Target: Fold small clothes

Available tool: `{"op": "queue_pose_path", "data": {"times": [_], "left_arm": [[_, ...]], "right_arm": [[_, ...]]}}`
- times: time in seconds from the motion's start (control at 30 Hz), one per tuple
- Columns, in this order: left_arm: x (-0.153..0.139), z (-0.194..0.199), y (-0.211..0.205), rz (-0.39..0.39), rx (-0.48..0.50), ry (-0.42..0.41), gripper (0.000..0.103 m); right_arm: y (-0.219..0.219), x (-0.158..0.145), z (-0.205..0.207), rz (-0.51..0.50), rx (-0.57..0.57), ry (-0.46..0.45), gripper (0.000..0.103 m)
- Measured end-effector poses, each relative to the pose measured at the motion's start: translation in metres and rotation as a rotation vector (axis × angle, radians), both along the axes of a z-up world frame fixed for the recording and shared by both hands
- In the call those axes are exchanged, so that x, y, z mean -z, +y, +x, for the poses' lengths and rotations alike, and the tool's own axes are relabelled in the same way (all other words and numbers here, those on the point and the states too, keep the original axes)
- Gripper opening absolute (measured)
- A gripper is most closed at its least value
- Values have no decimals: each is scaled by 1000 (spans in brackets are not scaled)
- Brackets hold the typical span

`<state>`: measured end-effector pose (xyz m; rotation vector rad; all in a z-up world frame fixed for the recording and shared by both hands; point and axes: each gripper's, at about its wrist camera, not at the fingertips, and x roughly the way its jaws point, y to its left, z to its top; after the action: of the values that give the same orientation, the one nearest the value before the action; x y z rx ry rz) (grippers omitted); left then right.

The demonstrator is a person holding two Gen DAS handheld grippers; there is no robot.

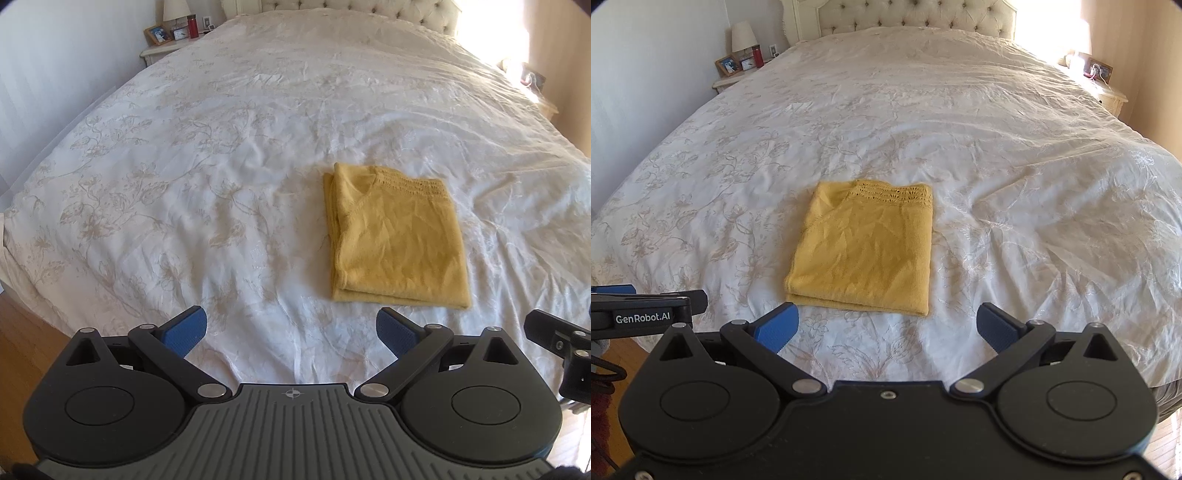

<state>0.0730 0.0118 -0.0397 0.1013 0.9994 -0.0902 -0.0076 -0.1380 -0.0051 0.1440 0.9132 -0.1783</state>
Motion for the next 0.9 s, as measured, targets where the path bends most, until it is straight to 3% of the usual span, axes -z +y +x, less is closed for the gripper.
{"op": "queue_pose_path", "data": {"times": [0.9], "left_arm": [[5, 3, -18, -7, 30, 32, 100]], "right_arm": [[-12, 1, 3, 53, 41, -8, 102]]}}
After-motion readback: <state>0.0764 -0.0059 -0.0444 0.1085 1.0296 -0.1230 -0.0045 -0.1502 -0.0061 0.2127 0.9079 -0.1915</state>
